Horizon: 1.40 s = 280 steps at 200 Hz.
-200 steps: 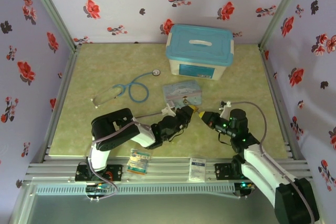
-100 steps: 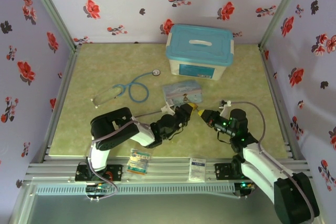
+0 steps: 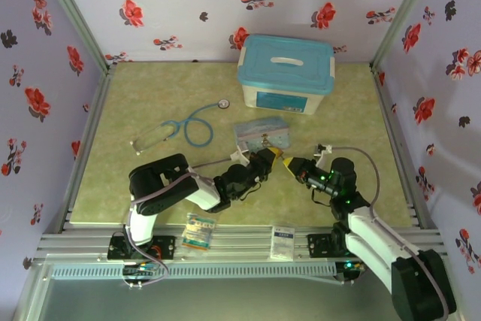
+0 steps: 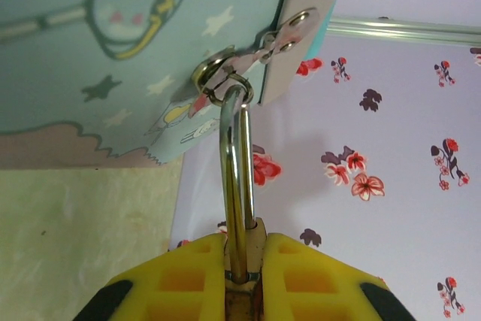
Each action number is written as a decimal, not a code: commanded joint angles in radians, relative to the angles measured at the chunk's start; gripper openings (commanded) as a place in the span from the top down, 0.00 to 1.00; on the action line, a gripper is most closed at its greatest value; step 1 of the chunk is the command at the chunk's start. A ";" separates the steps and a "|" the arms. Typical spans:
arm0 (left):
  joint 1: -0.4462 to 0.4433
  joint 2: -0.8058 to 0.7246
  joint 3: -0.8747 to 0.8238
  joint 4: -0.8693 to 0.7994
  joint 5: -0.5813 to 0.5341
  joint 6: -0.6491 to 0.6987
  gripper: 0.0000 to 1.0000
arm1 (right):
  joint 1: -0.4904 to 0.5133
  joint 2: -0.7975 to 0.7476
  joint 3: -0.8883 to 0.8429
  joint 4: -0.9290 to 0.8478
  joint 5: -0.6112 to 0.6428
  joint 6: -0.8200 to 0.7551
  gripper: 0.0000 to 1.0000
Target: Unlock a padlock with a key
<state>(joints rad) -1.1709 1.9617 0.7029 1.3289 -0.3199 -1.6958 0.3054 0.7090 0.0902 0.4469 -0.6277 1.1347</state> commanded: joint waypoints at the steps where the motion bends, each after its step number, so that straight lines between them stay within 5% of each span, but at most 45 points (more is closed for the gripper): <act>1: -0.019 -0.014 0.000 0.000 0.147 0.029 1.00 | 0.007 -0.037 0.008 0.076 -0.065 -0.027 1.00; 62: -0.022 -0.018 0.008 -0.002 0.168 0.044 1.00 | -0.066 0.026 -0.032 0.188 -0.123 0.015 1.00; 115: -0.027 -0.038 0.001 -0.002 0.186 0.054 1.00 | -0.188 0.068 0.052 0.082 -0.239 -0.032 1.00; 173: -0.032 -0.018 0.025 -0.001 0.193 0.051 1.00 | -0.190 0.154 0.038 0.182 -0.268 0.011 1.00; 226: 0.009 -0.049 -0.043 -0.002 0.122 0.071 1.00 | -0.192 0.010 0.046 -0.116 -0.230 -0.100 1.00; 280: 0.023 -0.029 -0.014 -0.002 0.140 0.053 1.00 | -0.192 0.058 0.002 0.039 -0.233 -0.024 1.00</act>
<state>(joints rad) -1.1633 1.9453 0.6781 1.3014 -0.2043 -1.6619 0.1223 0.7574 0.0967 0.3725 -0.8879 1.0859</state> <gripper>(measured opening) 0.138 0.064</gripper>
